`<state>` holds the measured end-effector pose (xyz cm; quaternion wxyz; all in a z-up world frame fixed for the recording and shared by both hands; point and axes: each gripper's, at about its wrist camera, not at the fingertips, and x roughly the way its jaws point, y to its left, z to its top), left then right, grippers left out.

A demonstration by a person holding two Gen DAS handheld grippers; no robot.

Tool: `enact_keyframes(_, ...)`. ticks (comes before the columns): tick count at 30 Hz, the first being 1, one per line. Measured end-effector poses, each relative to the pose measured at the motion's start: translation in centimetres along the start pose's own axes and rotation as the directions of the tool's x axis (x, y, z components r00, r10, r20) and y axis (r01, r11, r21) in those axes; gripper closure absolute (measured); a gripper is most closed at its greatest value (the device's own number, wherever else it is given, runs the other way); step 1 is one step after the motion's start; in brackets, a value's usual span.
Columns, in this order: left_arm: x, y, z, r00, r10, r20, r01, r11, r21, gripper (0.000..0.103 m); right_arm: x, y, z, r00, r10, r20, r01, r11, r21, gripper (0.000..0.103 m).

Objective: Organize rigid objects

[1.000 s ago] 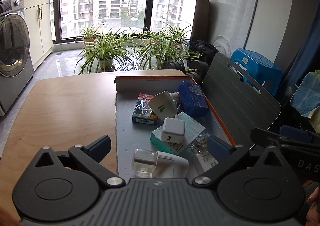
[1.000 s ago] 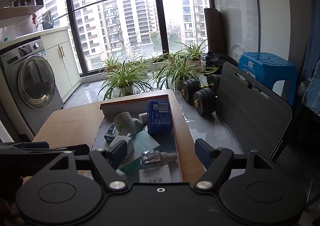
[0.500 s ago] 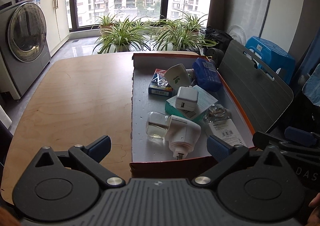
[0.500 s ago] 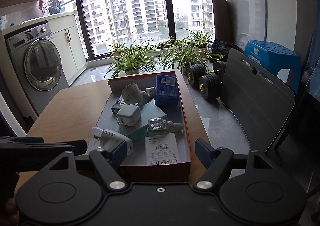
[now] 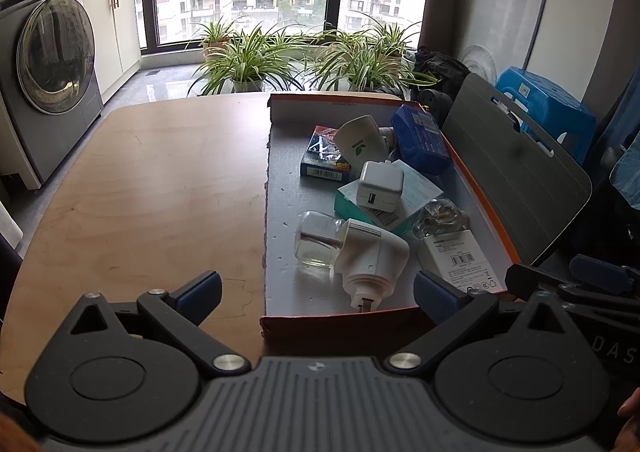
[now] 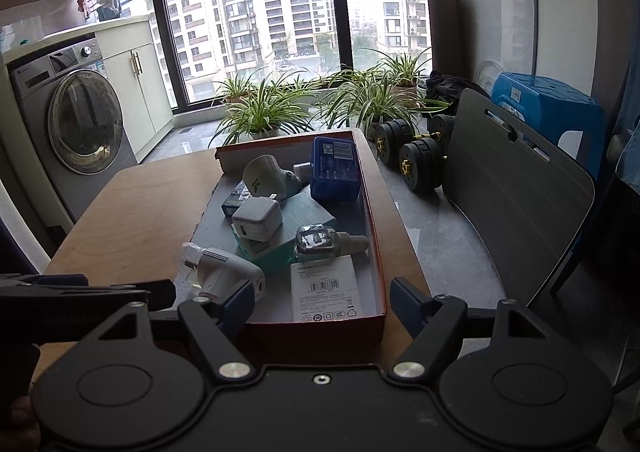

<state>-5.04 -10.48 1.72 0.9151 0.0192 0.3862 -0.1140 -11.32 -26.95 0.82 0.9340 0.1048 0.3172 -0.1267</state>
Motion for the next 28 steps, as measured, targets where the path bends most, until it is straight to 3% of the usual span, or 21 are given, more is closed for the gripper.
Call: enact_keyframes(28, 1.5, 1.0, 0.2, 0.999, -0.019, -0.034, 0.018, 0.999, -0.029, 0.0, 1.5, 0.5, 0.1, 0.999, -0.008, -0.032, 0.008, 1.0, -0.011, 0.015)
